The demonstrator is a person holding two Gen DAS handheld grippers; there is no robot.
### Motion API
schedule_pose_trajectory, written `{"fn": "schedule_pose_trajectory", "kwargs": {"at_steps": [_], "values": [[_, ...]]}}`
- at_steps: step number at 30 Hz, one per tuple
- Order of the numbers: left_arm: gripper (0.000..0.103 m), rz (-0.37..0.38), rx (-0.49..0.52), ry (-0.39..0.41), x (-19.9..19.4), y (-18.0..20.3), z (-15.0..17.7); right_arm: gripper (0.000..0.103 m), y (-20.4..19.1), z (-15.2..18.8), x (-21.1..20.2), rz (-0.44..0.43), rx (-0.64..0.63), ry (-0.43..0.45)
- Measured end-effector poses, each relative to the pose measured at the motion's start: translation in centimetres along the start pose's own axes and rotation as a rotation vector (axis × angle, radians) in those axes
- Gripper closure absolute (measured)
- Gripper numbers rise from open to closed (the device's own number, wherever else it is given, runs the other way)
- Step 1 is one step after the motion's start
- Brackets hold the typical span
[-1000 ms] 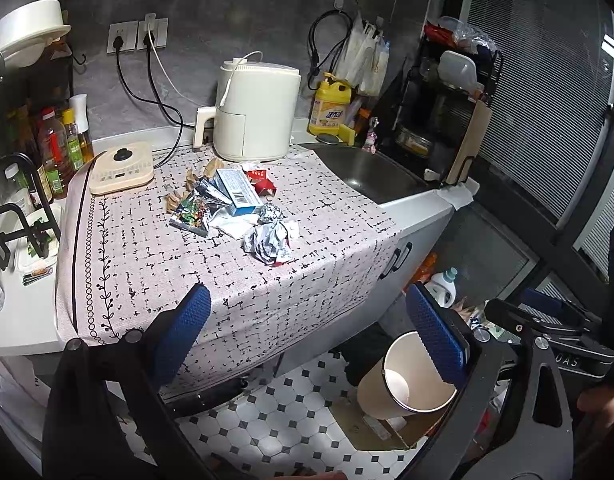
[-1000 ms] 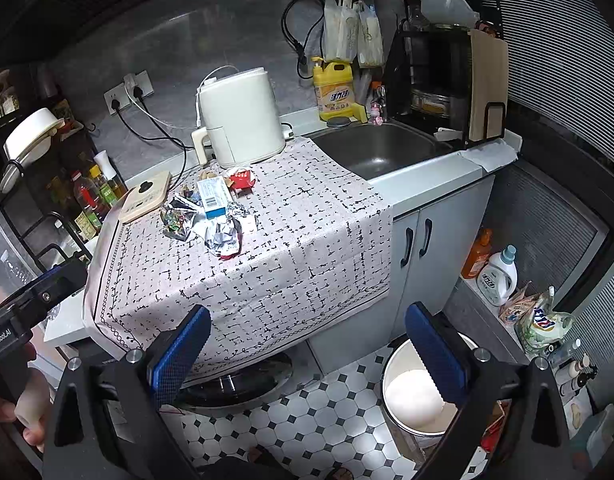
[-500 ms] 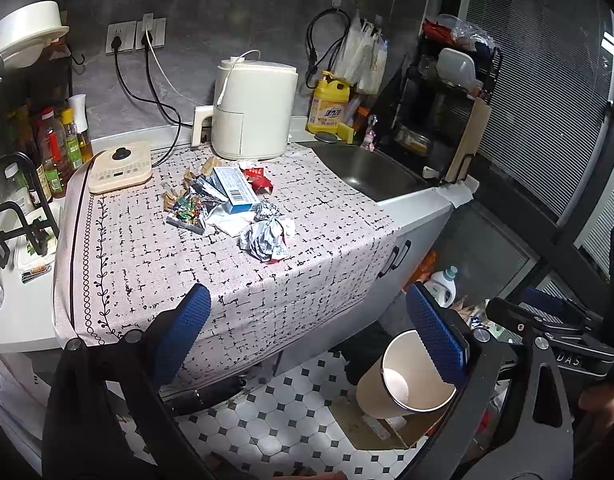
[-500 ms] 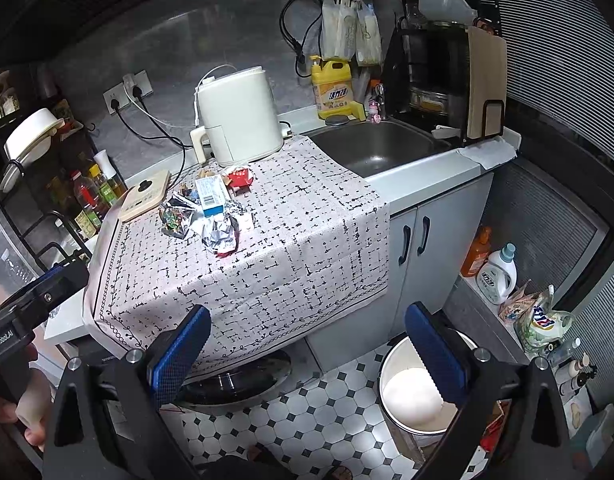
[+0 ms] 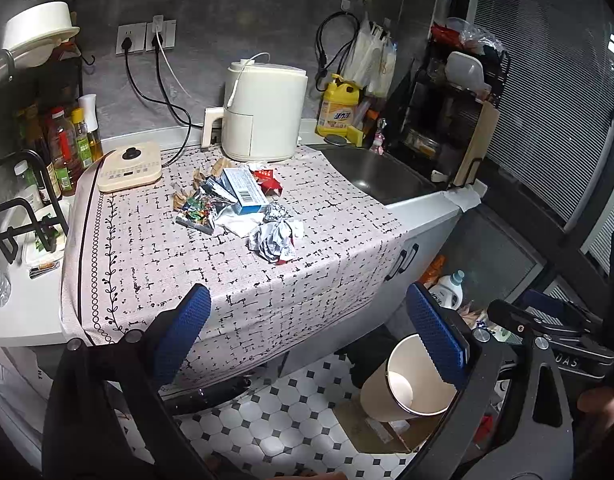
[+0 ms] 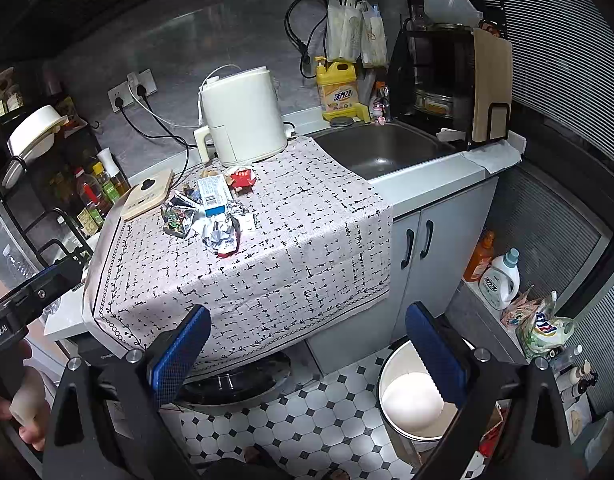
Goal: Collect trash
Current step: 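Approach the trash pile on the cloth-covered counter with both tools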
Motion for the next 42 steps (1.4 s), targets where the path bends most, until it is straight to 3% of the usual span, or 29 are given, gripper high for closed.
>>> {"fn": "schedule_pose_trajectory", "kwargs": {"at_steps": [35, 42], "values": [[0.006, -0.041, -0.039, -0.003, -1.2, -1.3, 1.1, 0.008, -0.5, 0.1, 0.1, -0.046, -0.021, -0.019], [0.006, -0.060, -0.084, -0.017, -1.1, -3.4, 1.1, 0.008, -1.3, -0.5, 1.5, -0.051, -0.037, -0.037]]}}
Point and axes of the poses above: each gripper's, at about its wrist camera, not at the fingertips, and x roughly the way its jaws point, y to its right, z to its underside, the point moved 9 cm from there along x, roughly the way its jaws point, and after that the axes turned 15 degrees about -y, right-handed, at the moved point
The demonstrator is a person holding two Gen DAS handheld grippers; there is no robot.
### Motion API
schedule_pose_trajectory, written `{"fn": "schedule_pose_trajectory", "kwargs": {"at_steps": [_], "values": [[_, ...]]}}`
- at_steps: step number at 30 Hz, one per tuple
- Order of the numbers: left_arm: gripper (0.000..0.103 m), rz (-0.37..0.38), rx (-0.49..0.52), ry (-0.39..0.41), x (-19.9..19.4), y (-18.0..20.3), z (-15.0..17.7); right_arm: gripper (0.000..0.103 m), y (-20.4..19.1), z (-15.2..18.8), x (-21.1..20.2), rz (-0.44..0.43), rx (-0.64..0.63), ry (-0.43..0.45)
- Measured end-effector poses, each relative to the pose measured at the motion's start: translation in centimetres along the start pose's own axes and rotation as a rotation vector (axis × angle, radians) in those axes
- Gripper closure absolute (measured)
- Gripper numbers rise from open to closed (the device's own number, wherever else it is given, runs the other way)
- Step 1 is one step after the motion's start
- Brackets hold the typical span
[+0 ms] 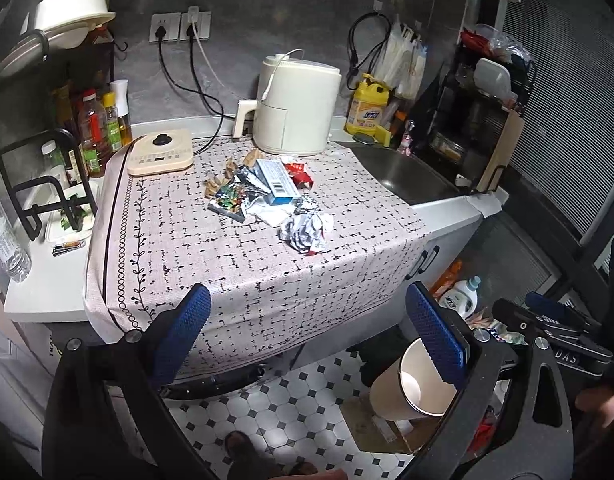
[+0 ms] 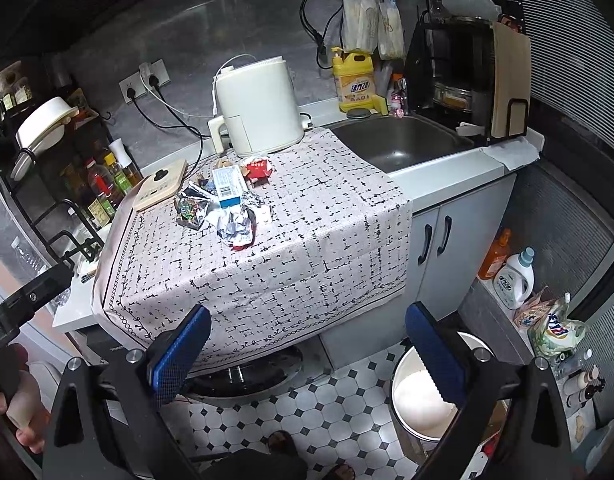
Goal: Collect trash
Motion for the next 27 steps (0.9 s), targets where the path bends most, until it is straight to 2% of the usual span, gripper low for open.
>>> {"fn": "schedule_pose_trajectory", "kwargs": {"at_steps": [11, 20, 27], "values": [[0.006, -0.035, -0.109, -0.029, 2.3, -6.5, -1.4, 0.008, -4.1, -3.1, 5.2, -0.038, -0.048, -0.056], [0.006, -0.008, -0.178, -0.043, 7.3, -11.3, -6.0, 0.008, -8.1, -7.8, 10.9, -0.055, -0.117, -0.109], [0.006, 0.026, -0.176, -0.065, 11.3, -13.5, -9.8, 0.021, -10.7, -11.1, 16.5, -0.082, -0.115, -0.187]]}}
Point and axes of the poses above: each gripper's, at about its wrist camera, not at the fingertips, and x roughly the way its jaws point, y to its right, z to its underside, the point moved 9 cm from there along x, roughly the way its jaws point, and after that the axes turned 15 degrees about -y, right-handed, at the moved point
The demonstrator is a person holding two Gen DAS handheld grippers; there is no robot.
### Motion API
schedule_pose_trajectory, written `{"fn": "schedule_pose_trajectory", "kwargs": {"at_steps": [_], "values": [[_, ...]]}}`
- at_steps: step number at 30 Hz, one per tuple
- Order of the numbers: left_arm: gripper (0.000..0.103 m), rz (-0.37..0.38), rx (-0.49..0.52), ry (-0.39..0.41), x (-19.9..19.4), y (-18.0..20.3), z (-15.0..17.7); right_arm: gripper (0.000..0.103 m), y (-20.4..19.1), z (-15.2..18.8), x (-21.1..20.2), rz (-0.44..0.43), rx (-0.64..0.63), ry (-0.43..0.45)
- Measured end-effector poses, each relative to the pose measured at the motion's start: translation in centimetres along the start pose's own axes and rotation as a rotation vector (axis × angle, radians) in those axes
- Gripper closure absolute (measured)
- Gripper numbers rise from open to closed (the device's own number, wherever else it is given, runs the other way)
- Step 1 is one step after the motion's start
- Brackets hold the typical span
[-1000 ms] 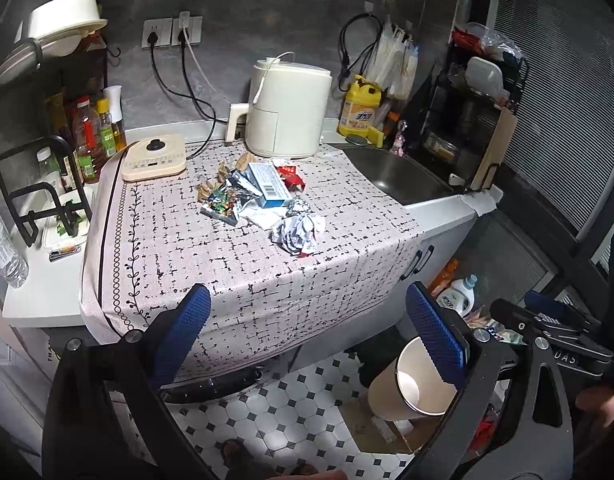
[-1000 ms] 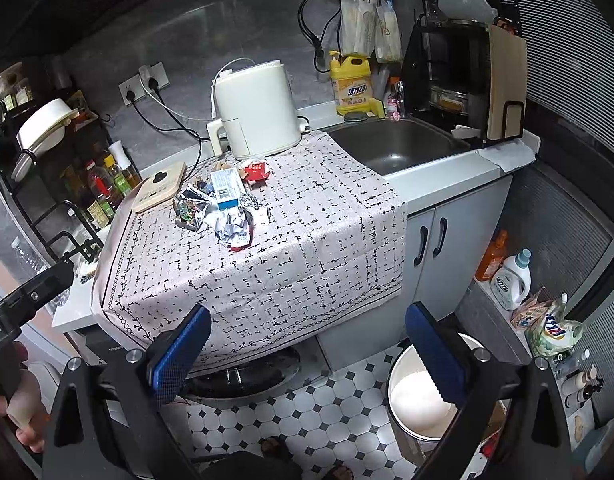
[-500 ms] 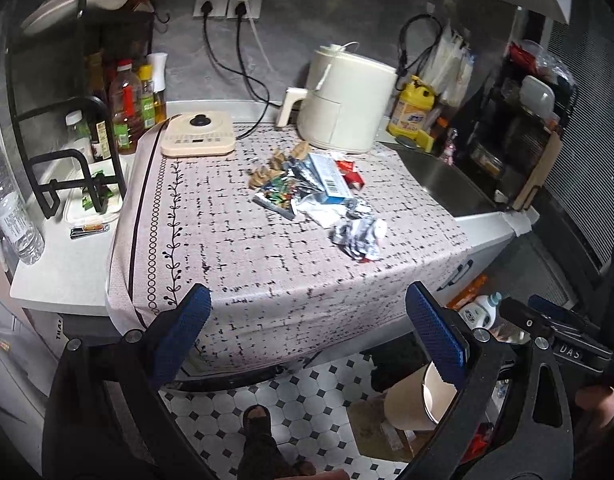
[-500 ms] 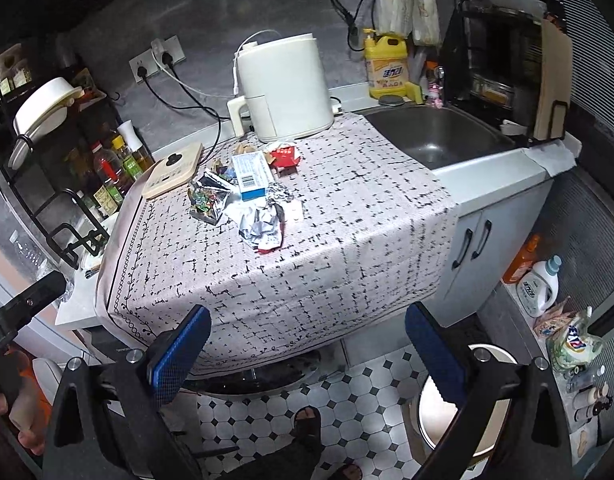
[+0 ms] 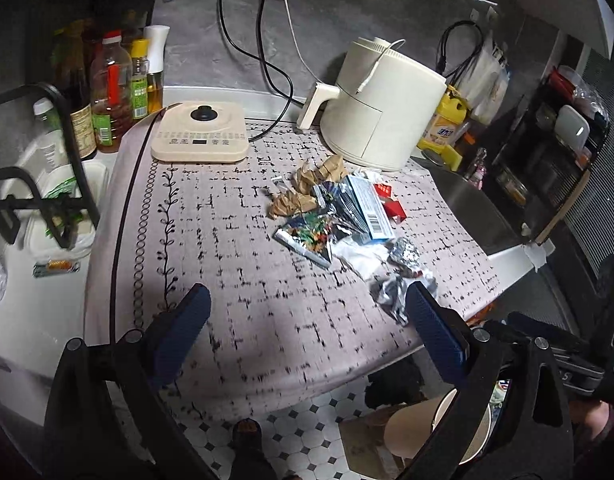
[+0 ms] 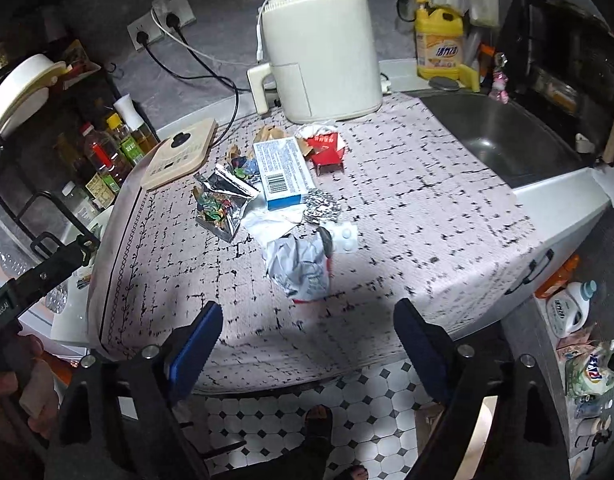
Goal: Collect trash
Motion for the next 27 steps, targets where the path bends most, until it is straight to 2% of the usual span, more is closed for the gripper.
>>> {"fn": "schedule_pose_trajectory", "kwargs": {"at_steps": [4, 8, 10, 12, 14, 20, 27], "values": [[0.007, 0.025, 0.011, -0.026, 2.3, -0.9, -1.8, 0.030, -0.9, -1.6, 3.0, -0.012, 0.004, -0.053], [0.015, 0.055, 0.044, -0.061, 4.4, -1.1, -3.2, 0.036, -1.3, -3.2, 5.9, -0.006, 0.030, -0.097], [0.019, 0.072, 0.064, -0.076, 5.5, -1.0, -4.0, 0.049, -1.3, -3.7, 7.3, -0.005, 0.039, -0.119], [0.022, 0.089, 0.083, -0.092, 6.6, -0.8, -4.6, 0.087, -1.5, -3.8, 8.5, -0.019, 0.045, -0.157], [0.028, 0.104, 0.114, -0.109, 7.7, -0.3, -5.3, 0.092, -1.6, -3.9, 9.4, -0.043, 0.061, -0.184], [0.038, 0.152, 0.203, -0.148, 10.5, 1.7, -7.4, 0.094, -2.5, -4.8, 7.9, -0.082, 0.076, -0.155], [0.041, 0.166, 0.273, -0.176, 13.7, 3.5, -9.2, 0.094, -2.1, -5.7, 5.4, -0.074, 0.089, -0.113]]}}
Point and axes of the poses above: each gripper's, at about its wrist camera, not at the fingertips, and x roughly the way its jaws point, y to its right, z to its underside, the point moved 9 cm from there along x, roughly the way its jaws point, and after that the axes turned 15 degrees about -y, right-handed, at the moved point
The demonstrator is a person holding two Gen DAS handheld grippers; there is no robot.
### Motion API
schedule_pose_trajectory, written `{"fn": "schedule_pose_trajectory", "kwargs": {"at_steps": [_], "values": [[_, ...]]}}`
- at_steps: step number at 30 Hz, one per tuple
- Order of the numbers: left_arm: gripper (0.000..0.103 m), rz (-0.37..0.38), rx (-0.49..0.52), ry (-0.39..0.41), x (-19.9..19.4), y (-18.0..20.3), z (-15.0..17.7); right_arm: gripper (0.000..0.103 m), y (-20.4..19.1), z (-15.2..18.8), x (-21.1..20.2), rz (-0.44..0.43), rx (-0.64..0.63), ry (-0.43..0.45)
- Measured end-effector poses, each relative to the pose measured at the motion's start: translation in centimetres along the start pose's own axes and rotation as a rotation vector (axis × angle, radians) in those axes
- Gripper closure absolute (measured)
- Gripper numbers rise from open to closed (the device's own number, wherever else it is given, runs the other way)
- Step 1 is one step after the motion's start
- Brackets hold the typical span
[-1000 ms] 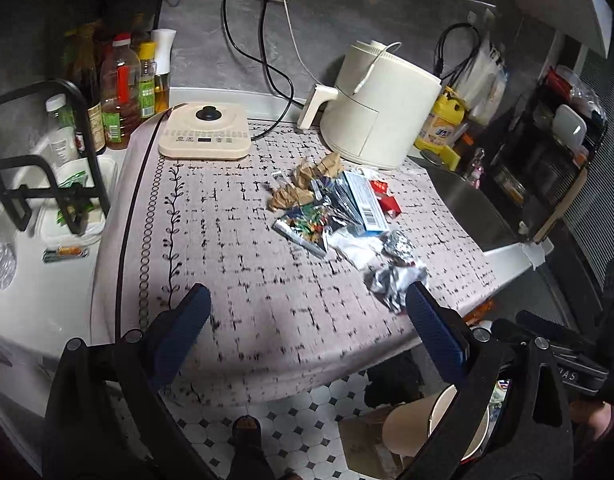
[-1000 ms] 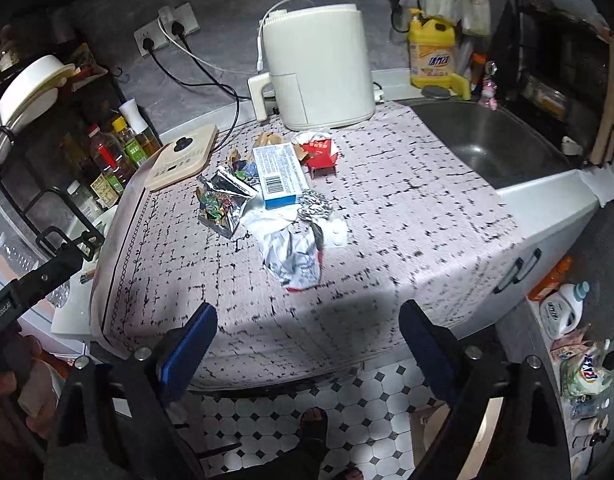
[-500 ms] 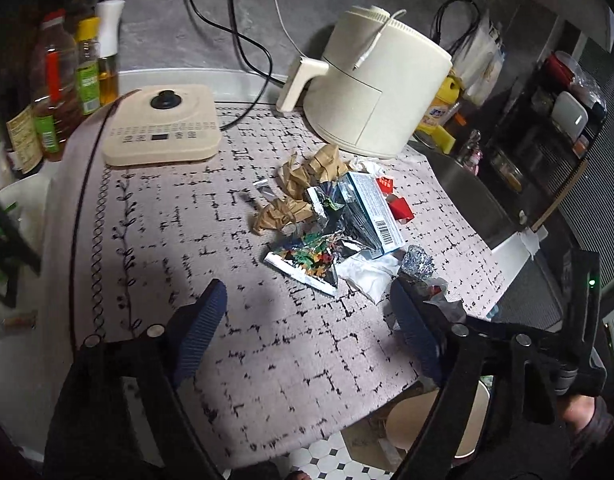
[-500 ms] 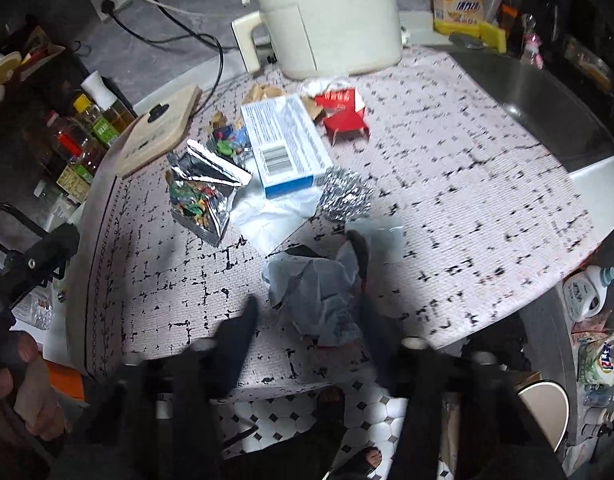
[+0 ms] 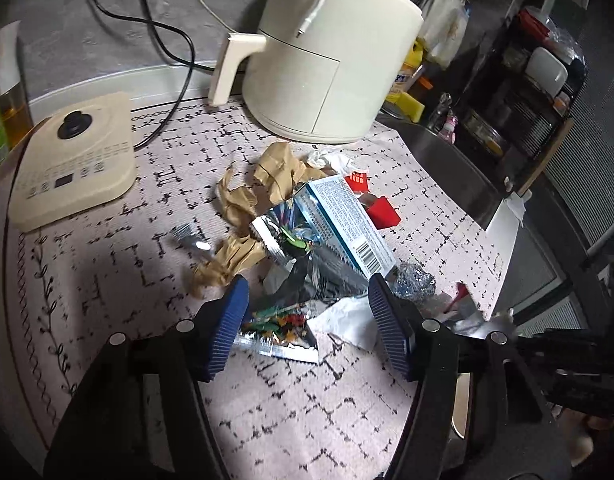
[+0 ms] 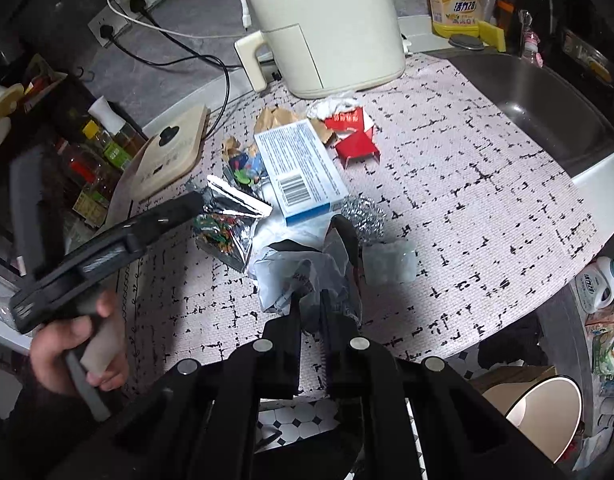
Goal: Collect trash
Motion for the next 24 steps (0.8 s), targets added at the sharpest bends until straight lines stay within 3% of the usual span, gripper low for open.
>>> {"fn": "schedule_pose_trajectory", "kwargs": {"at_steps": [4, 7, 8, 19, 24], "values": [[0.048, -0.026, 0.004, -0.039, 2.1, -0.2, -0.2, 0.094, 0.7, -0.2, -0.9, 0.015, 0.011, 0.015], [0.079, -0.012, 0.002, -0.083, 3.3, -0.1, 0.3, 0.094, 1.3, -0.2, -1.3, 0.021, 0.020, 0.020], [0.084, -0.021, 0.008, -0.081, 3.3, 0.0, 0.4, 0.094, 1.5, -0.2, -1.5, 0.022, 0.018, 0.022], [0.091, -0.095, -0.084, 0.047, -1.7, 1.3, 1.5, 0.094, 3.0, 0.4, -3.5, -0.037, -0.064, 0.046], [0.091, -0.126, -0.122, 0.087, -3.5, 4.8, 3.2, 0.094, 5.8, 2.0, -5.5, -0.065, -0.084, 0.067]]}}
Point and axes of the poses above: each gripper's, at about its wrist camera, not at the fingertips, and x roughly the way its jaws point, y to its right, z to its underside, the point moved 9 cm from there along x, roughly the way its jaws point, and after that the axes turned 15 degrees about -y, right-handed, at the moved point
